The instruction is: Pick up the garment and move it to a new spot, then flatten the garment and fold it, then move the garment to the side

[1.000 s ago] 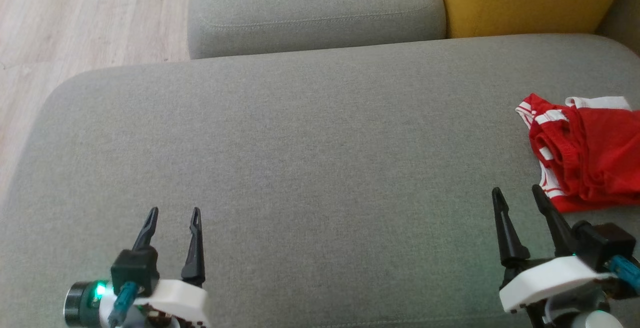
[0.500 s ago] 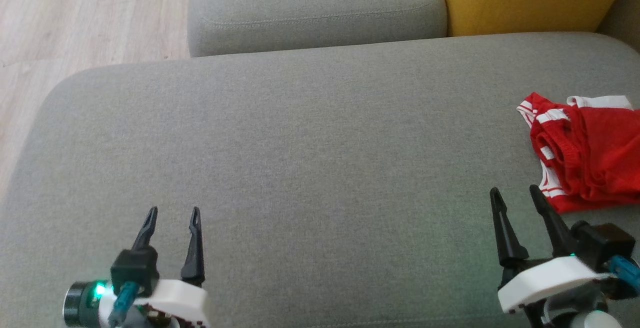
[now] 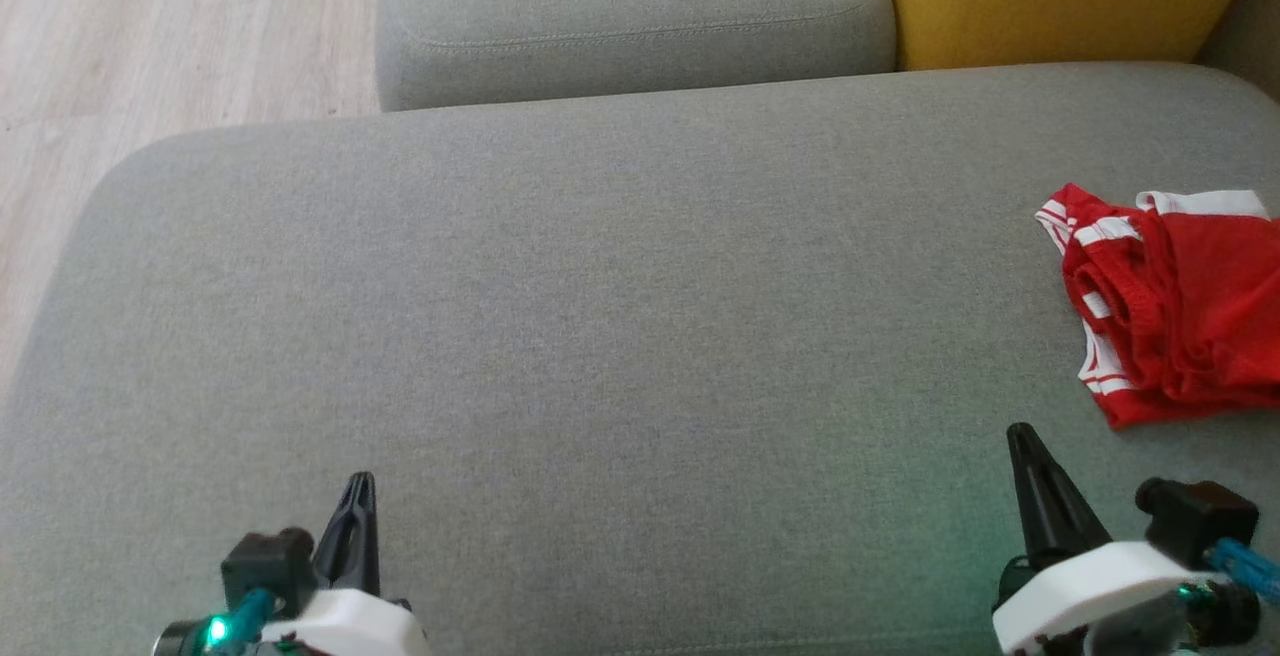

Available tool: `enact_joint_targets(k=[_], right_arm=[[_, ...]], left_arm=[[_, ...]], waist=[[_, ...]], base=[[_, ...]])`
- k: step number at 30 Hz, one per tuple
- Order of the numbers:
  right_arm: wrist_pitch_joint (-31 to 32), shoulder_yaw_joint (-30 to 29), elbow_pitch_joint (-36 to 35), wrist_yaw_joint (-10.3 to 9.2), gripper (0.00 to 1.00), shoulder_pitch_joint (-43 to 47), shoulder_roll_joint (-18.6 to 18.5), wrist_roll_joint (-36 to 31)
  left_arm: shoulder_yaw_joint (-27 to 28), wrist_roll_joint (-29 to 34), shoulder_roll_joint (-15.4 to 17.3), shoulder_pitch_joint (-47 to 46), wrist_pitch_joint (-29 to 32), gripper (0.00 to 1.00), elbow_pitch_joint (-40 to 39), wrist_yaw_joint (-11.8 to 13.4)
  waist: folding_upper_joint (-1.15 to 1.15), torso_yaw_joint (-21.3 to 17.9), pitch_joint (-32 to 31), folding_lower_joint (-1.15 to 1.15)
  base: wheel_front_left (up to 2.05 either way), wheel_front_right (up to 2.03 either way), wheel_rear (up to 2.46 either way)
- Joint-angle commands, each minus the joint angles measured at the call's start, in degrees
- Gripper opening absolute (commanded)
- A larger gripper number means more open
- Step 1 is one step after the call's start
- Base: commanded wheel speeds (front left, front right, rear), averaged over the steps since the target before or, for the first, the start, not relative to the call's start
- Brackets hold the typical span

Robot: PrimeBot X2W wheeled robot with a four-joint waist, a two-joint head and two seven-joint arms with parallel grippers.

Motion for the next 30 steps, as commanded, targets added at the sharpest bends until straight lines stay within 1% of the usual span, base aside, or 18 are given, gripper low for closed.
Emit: enact_joint_targets(k=[1,16,30], right_arm=[[-0.28,0.03,-1.49,0.02,0.00,-2.34,-0.46,2.08],[-0.50,-0.19,0.43,0.04,0.00,-4.18,-0.98,13.08],[-0.55,-0.53,1.93,0.06,0.00,-5.63,-1.27,21.86]], left_arm=[[1.34,-1.92,0.42,-2.49,0.44,0.00,-1.33,-0.64],[4.15,-12.66,-0.52,-4.13,2.19,0.00,0.15,-3.81],[6.56,-21.25,-1.37,-5.31,3.68,0.00,0.97,-6.28]], waist=[[0.00,0.02,0.02,0.00],[0.00,0.21,0.23,0.00],[0.00,0.35,0.40,0.00]], base=[[0.00,0.00,0.00],[0.00,0.00,0.00],[0.00,0.00,0.00]])
